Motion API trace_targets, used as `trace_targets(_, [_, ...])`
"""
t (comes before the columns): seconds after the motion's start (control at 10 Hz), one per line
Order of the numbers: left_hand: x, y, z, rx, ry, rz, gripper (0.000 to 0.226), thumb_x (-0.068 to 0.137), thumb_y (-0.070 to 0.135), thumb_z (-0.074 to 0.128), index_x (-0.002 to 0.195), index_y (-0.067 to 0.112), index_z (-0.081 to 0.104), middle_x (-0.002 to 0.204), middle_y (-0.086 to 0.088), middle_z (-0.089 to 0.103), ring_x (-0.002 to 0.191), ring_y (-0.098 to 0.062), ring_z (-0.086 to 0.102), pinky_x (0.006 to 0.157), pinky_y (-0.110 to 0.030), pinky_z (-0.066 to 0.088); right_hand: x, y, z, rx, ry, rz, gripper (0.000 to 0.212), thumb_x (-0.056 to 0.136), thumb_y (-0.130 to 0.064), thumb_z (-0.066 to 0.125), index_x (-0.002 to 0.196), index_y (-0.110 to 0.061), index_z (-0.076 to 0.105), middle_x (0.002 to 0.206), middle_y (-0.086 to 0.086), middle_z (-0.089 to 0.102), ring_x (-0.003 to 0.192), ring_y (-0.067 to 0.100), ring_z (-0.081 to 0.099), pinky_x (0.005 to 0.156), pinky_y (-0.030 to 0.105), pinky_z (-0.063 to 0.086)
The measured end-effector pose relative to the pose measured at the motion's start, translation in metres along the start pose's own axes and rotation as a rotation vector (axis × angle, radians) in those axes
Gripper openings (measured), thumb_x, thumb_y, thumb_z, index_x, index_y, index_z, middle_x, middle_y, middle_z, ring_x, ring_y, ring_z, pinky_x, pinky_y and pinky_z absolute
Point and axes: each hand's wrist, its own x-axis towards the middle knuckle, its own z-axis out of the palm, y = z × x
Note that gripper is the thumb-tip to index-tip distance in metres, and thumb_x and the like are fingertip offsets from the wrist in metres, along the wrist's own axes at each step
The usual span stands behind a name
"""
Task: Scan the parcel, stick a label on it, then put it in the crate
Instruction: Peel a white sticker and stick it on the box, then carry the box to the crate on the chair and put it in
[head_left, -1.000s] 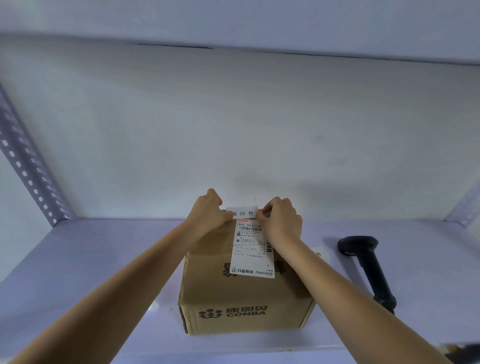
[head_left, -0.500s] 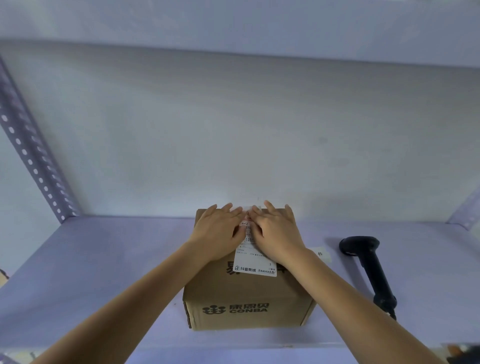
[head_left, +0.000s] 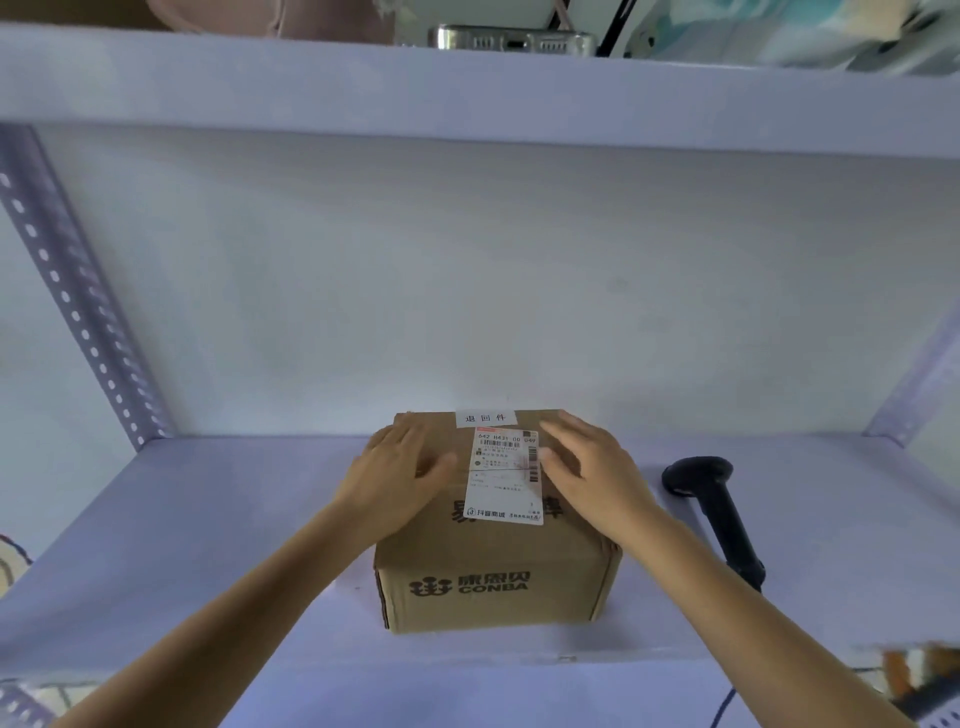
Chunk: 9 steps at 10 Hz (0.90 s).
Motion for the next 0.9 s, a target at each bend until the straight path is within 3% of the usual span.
trace_targets(0.1, [-0.033, -0.015, -0.002, -0.303, -0.098, -0.036, 0.072, 0.080, 0.071, 0.042, 0.142, 0.036, 0.032, 0.134, 0.019, 0.049, 0.122, -0.011, 0.051, 0.096, -0.033, 0.046, -0.036, 0.019, -0.011, 0.113, -0.174, 0.101, 0.066, 0.090, -0.060, 0.045, 0.150, -0.038, 0.028, 0.162, -0.013, 0.013, 0.148, 0.008, 0.012, 0.117, 0.035, 0.020])
trace_targets(0.2, [-0.053, -0.022, -0.001, -0.604, -0.217, -0.094, 0.060, 0.080, 0.061, 0.059, 0.130, 0.053, 0.027, 0.107, 0.050, 0.055, 0.100, 0.024, 0.054, 0.077, -0.003, 0.042, -0.060, 0.025, -0.017, 0.279, -0.320, 0.160, 0.097, 0.072, -0.079, 0.051, 0.152, -0.043, 0.011, 0.160, -0.021, 0.008, 0.148, 0.003, 0.010, 0.121, 0.037, 0.017])
trace_targets(0.3, [-0.056, -0.023, 0.003, -0.735, -0.286, -0.081, 0.081, 0.068, 0.054, 0.073, 0.132, 0.051, 0.023, 0.115, 0.033, 0.062, 0.098, 0.020, 0.060, 0.073, -0.005, 0.051, -0.068, 0.018, -0.013, 0.357, -0.345, 0.173, 0.115, 0.063, -0.078, 0.064, 0.153, -0.039, 0.004, 0.156, -0.022, 0.022, 0.144, 0.002, 0.024, 0.118, 0.038, 0.026])
trace_targets(0.4, [-0.053, -0.020, 0.003, -0.765, -0.308, -0.084, 0.092, 0.066, 0.037, 0.085, 0.133, 0.047, 0.021, 0.120, 0.019, 0.059, 0.093, 0.017, 0.062, 0.066, -0.006, 0.053, -0.067, 0.008, -0.006, 0.357, -0.314, 0.185, 0.121, 0.057, -0.078, 0.070, 0.150, -0.044, 0.002, 0.141, -0.037, 0.036, 0.130, -0.006, 0.039, 0.110, 0.032, 0.037])
trace_targets(0.5, [-0.053, -0.019, 0.004, -0.761, -0.306, -0.089, 0.098, 0.063, 0.031, 0.089, 0.130, 0.048, 0.019, 0.120, 0.020, 0.055, 0.100, 0.011, 0.060, 0.064, -0.006, 0.051, -0.066, 0.004, -0.006, 0.397, -0.286, 0.213, 0.122, 0.051, -0.079, 0.073, 0.146, -0.051, 0.002, 0.101, -0.066, 0.040, 0.099, -0.035, 0.042, 0.085, 0.011, 0.039])
trace_targets(0.6, [-0.055, -0.018, 0.004, -0.758, -0.295, -0.081, 0.106, 0.058, 0.035, 0.091, 0.135, 0.045, 0.019, 0.121, 0.021, 0.054, 0.108, 0.003, 0.055, 0.072, -0.010, 0.050, -0.068, -0.001, -0.008, 0.417, -0.284, 0.227, 0.104, 0.048, -0.078, 0.076, 0.131, -0.067, 0.014, 0.100, -0.065, 0.043, 0.098, -0.035, 0.043, 0.081, 0.010, 0.041])
trace_targets(0.7, [-0.057, -0.017, 0.003, -0.731, -0.264, -0.051, 0.122, 0.047, 0.045, 0.091, 0.143, 0.040, 0.016, 0.124, 0.019, 0.054, 0.116, -0.011, 0.056, 0.092, -0.030, 0.052, -0.073, -0.005, -0.008, 0.454, -0.253, 0.233, 0.121, 0.050, -0.073, 0.079, 0.148, -0.049, 0.012, 0.132, -0.033, 0.053, 0.124, -0.004, 0.050, 0.106, 0.031, 0.043])
trace_targets(0.9, [-0.061, -0.005, 0.003, -0.646, -0.149, 0.117, 0.126, 0.043, 0.050, 0.090, 0.142, 0.045, 0.012, 0.137, 0.018, 0.048, 0.126, -0.013, 0.049, 0.099, -0.038, 0.049, -0.099, -0.013, -0.016, 0.469, -0.078, 0.198, 0.123, 0.057, -0.062, 0.083, 0.151, -0.043, 0.007, 0.144, -0.026, 0.045, 0.131, -0.002, 0.044, 0.111, 0.037, 0.040])
